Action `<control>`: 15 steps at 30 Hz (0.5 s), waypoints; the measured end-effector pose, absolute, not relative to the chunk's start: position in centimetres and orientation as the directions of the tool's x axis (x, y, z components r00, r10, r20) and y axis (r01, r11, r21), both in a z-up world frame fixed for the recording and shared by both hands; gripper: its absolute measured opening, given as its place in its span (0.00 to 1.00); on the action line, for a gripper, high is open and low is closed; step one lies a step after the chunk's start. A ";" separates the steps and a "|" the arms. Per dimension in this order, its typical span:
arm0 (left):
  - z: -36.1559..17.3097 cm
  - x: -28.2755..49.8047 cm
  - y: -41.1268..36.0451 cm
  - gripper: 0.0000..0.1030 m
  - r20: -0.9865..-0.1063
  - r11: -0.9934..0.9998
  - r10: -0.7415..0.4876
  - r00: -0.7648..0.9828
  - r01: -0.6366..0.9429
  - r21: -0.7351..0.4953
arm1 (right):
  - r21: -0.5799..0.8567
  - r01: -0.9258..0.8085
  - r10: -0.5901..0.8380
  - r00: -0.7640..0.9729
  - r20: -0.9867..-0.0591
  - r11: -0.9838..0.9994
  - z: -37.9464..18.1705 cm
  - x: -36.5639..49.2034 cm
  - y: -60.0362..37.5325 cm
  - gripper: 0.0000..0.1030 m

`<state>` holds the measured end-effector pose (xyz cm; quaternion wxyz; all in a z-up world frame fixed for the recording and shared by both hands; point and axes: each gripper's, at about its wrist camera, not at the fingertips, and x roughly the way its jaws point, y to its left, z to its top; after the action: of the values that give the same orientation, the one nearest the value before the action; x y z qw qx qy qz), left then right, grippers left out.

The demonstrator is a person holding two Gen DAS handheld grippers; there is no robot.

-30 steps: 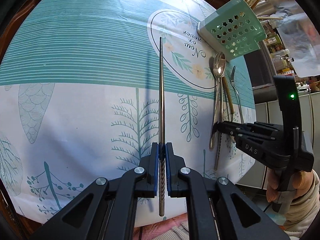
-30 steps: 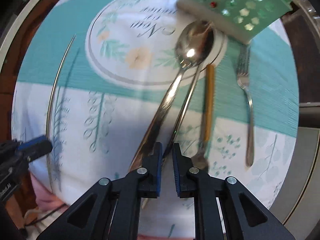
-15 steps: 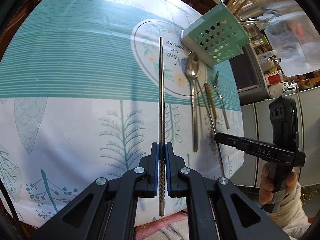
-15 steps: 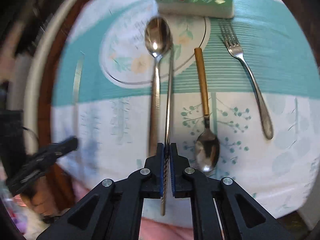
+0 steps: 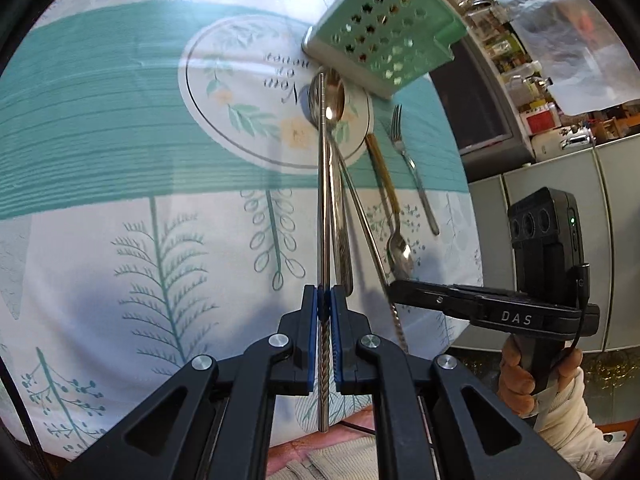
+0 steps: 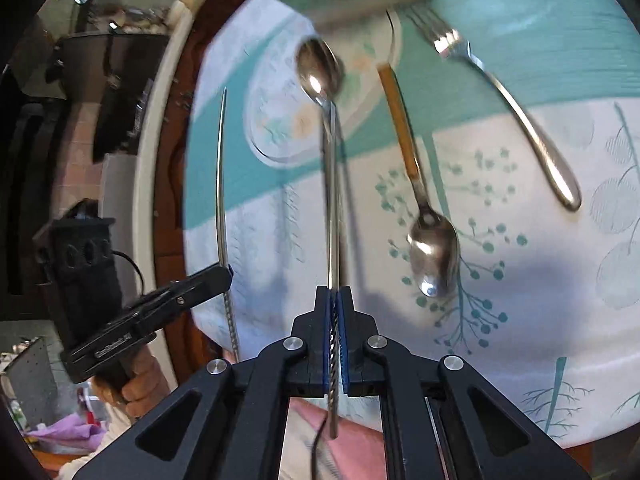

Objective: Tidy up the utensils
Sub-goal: 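Grasp the silver chopstick beside the spoon with the right tool while the left tool holds its chopstick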

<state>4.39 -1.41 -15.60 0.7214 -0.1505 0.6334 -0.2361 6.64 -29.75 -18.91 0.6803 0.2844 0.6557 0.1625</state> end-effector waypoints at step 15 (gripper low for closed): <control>-16.6 4.7 -0.4 0.04 -0.827 0.829 -0.556 0.083 0.123 -0.545 | 0.235 -0.046 0.234 -0.025 -0.972 0.971 -17.0 7.3 -23.9 0.04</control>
<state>4.74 -0.45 -16.63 0.7159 -0.1705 0.6341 -0.2371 7.30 -23.86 -16.99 0.6949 0.0662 0.7089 0.1006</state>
